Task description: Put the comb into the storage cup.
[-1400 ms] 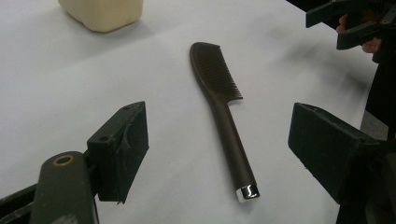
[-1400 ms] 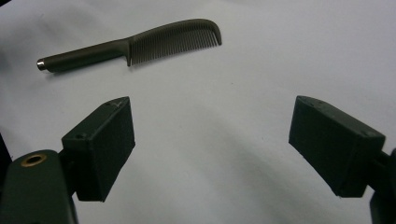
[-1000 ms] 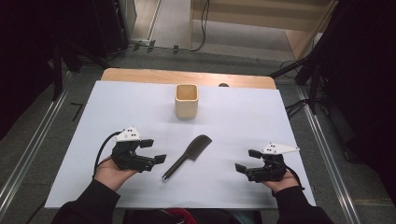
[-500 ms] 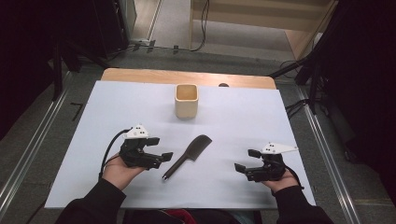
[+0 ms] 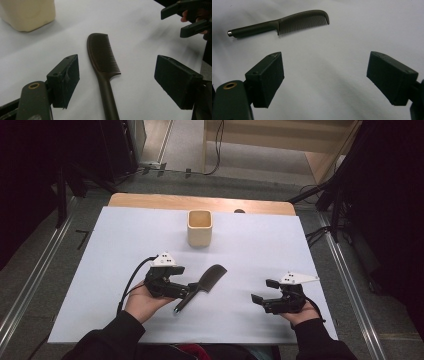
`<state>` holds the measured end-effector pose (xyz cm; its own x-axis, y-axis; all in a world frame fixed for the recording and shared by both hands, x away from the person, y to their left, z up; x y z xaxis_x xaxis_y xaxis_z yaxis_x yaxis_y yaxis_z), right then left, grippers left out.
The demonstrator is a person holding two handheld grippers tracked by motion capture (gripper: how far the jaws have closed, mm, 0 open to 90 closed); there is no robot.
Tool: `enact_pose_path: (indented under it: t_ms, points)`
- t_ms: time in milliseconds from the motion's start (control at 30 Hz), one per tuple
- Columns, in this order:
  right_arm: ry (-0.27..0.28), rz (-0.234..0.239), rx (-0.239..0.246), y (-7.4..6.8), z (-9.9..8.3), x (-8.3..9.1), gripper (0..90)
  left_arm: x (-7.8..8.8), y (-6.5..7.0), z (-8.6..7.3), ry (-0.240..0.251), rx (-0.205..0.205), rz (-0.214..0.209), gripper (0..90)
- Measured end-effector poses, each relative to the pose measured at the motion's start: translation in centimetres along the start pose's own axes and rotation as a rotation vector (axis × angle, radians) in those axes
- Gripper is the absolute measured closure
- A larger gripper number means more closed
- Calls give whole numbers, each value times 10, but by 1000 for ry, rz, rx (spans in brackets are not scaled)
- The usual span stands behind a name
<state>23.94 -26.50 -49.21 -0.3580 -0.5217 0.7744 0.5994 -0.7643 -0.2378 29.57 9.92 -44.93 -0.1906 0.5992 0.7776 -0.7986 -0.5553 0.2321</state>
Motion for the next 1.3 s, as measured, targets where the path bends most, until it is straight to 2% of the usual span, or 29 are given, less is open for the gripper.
enact_pose_path:
  t_ms: [100,333,467,1300]
  points:
    - [1,2,1,0,0,0,128,-1,1,-1,-7,-12,-3,210]
    - [-4,-2,5,-1,0,0,128,-6,0,-7,-8,8,-16,216]
    - [-8,0,4,-1,0,0,128,-11,2,-11,-35,-5,-3,220]
    - [-12,7,14,-1,2,-2,128,-19,4,-26,-83,11,-3,228]
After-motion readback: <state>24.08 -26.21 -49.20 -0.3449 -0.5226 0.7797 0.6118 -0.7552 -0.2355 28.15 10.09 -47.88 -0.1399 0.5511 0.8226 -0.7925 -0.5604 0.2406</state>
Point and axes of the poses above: each handheld gripper's, and its own axes: x roughly backward along the jaws, z roughly out of its top, y roughly to its right, the point moved 1 cm from there along -x, roughly forward along the jaws, and after that the axes turned 14 degrees about -y, right-handed, at the moved point
